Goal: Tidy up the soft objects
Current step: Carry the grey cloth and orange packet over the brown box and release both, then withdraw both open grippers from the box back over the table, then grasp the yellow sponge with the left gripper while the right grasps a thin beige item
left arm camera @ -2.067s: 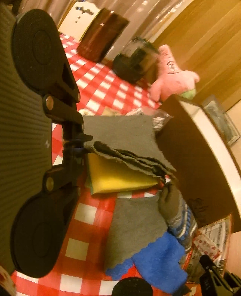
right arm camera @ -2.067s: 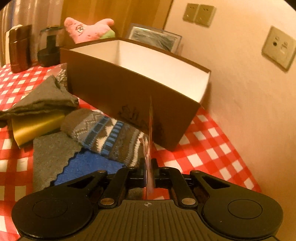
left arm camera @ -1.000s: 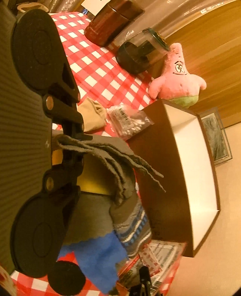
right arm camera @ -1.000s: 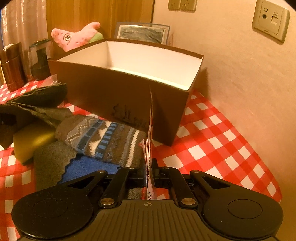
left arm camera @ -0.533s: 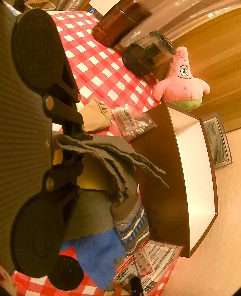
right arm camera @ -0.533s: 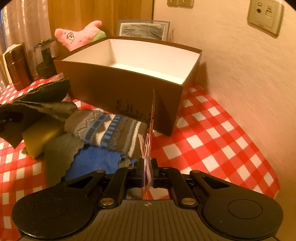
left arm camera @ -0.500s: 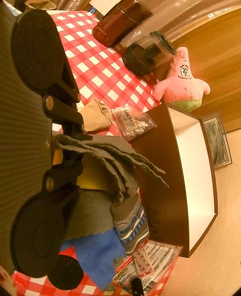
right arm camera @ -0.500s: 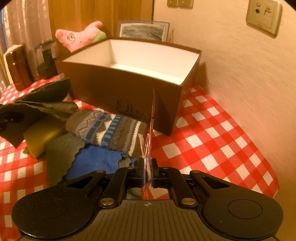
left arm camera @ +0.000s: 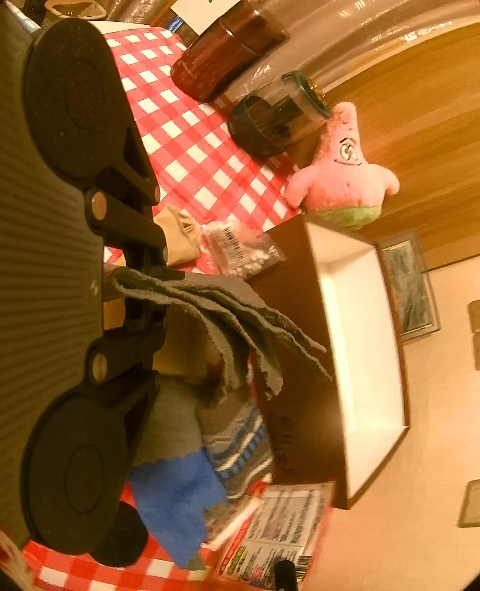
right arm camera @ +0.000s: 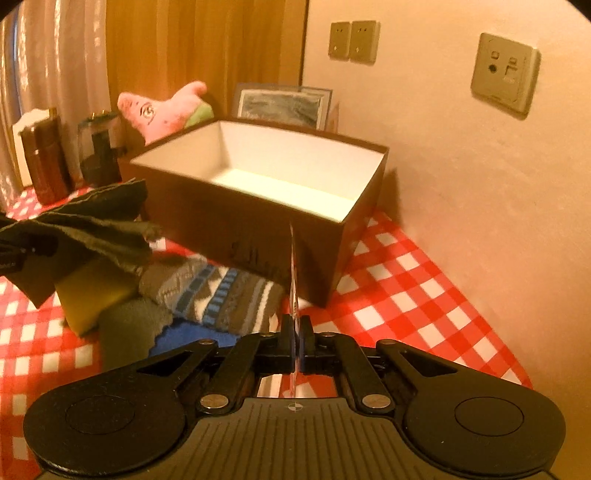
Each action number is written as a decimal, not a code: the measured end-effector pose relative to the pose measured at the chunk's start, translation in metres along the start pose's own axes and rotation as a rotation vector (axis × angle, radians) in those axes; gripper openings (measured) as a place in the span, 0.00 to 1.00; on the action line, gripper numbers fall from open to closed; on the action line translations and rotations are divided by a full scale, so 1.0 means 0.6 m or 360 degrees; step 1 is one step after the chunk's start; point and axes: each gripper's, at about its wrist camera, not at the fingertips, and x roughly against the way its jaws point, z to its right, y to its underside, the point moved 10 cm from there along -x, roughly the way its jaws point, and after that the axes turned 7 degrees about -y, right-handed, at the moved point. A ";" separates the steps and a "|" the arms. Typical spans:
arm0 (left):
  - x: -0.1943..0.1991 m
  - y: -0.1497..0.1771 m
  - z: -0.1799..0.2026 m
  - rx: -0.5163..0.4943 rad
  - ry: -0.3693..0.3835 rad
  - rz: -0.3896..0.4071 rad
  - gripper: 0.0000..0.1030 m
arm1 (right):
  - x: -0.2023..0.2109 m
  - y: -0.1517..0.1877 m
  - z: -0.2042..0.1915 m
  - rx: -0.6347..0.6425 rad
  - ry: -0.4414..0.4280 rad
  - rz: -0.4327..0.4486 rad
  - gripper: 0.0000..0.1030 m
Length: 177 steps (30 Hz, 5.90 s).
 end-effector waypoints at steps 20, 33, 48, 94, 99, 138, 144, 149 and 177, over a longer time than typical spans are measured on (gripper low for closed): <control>0.064 -0.106 -0.041 0.0136 0.0051 0.0216 0.06 | 0.105 -0.139 -0.028 0.0100 -0.0080 0.0300 0.01; 0.047 -0.199 -0.051 0.0171 0.0053 0.0296 0.06 | 0.103 -0.236 -0.034 0.0140 -0.0145 0.0469 0.01; -0.060 -0.288 -0.003 0.0114 0.0062 0.0241 0.06 | -0.004 -0.317 0.011 0.0151 -0.0098 0.0499 0.01; -0.224 -0.296 0.037 0.0098 0.0112 -0.0042 0.37 | -0.231 -0.338 0.072 0.0109 -0.0187 0.0274 0.53; -0.217 -0.286 0.035 0.0106 0.0121 -0.0055 0.37 | -0.220 -0.324 0.067 0.0118 -0.0209 0.0244 0.60; -0.051 -0.193 -0.011 0.0264 0.0197 -0.0037 0.38 | -0.050 -0.229 0.026 -0.0095 -0.0235 0.0247 0.60; -0.011 -0.149 -0.052 0.0328 0.0164 -0.0037 0.41 | -0.004 -0.199 0.035 -0.0208 -0.0231 0.0272 0.60; 0.011 -0.101 -0.077 0.0379 0.0133 -0.0074 0.42 | 0.024 -0.163 0.050 -0.0279 -0.0207 0.0266 0.61; 0.033 0.099 -0.045 0.0456 0.0125 -0.0360 0.42 | -0.039 0.039 0.031 -0.0358 -0.0199 -0.0292 0.60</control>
